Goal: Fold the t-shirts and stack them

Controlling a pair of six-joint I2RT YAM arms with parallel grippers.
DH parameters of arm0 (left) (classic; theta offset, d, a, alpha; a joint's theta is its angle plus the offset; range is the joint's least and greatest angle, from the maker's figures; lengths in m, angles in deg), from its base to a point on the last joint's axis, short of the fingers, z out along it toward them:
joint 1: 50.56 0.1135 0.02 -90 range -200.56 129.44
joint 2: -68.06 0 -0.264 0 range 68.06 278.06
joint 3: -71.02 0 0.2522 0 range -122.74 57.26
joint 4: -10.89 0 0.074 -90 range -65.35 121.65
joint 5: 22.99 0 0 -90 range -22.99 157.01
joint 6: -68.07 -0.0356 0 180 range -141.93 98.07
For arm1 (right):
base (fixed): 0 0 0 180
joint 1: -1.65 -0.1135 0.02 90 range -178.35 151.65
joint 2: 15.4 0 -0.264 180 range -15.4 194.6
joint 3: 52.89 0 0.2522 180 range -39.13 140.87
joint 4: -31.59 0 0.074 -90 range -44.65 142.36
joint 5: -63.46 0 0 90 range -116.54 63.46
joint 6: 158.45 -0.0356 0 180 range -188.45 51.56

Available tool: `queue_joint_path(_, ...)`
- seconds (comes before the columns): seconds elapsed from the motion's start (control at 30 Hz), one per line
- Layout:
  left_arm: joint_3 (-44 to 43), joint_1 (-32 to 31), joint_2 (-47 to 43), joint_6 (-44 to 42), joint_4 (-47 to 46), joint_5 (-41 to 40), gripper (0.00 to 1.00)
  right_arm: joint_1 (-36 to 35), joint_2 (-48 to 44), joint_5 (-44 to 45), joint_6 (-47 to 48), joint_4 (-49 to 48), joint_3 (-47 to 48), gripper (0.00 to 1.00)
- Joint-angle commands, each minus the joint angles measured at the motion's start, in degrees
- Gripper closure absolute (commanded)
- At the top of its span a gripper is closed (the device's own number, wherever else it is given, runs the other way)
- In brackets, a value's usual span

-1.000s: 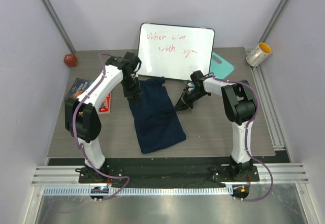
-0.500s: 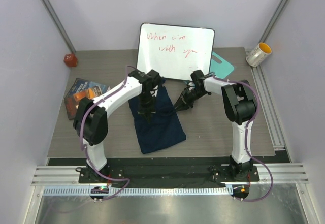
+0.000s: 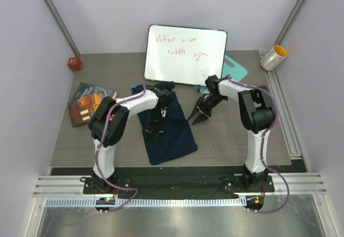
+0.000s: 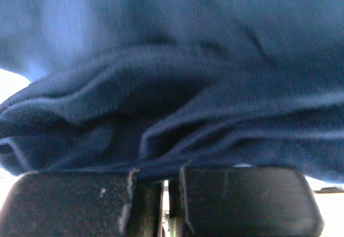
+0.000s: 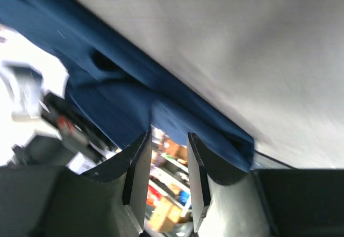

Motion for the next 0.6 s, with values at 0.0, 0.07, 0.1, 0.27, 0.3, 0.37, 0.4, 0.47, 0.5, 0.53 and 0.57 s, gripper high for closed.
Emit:
queue_joint_path(0.0,-0.65,-0.1,2.5,-1.04,-2.15,-3.03,0.99,0.4,-6.95,4.41,7.37,9.93,-2.33,0.62)
queue_joint_path(0.07,-0.39,0.16,3.11,-0.69,-2.42,-3.56,0.99,0.66,-8.7,4.86,8.79,10.64,-3.82,0.62)
queue_joint_path(0.1,-0.21,0.25,3.64,-0.6,-2.59,-3.65,0.99,0.75,-9.41,5.12,9.75,11.25,-4.0,0.62)
queue_joint_path(0.27,-0.74,0.95,5.05,0.63,-1.64,-6.54,1.0,1.19,-11.87,5.3,12.75,13.72,-1.02,0.61)
queue_joint_path(0.3,-0.83,1.04,4.79,0.89,-1.45,-7.25,1.0,1.37,-12.31,5.04,12.84,13.98,-0.84,0.61)
queue_joint_path(0.37,-0.83,1.48,2.95,1.25,-0.84,-9.09,1.0,1.28,-13.19,4.51,12.75,13.64,-2.49,0.57)
queue_joint_path(0.4,-0.57,1.74,2.07,1.77,-0.75,-9.19,0.98,1.28,-13.89,4.51,13.01,13.11,-3.55,0.53)
queue_joint_path(0.47,1.01,3.32,-1.53,2.56,-1.19,-9.28,0.88,1.28,-14.6,4.16,13.54,11.53,-7.23,0.51)
queue_joint_path(0.5,1.63,3.94,-2.94,3.26,-1.36,-9.01,0.81,1.28,-15.3,3.46,13.46,9.35,-8.56,0.5)
queue_joint_path(0.53,2.33,4.73,-4.17,3.62,-1.63,-8.58,0.8,1.28,-15.83,2.67,13.46,8.02,-9.79,0.46)
queue_joint_path(0.57,3.38,6.13,-6.88,3.97,-1.72,-8.05,0.75,1.28,-15.92,2.05,13.46,6.96,-11.72,0.43)
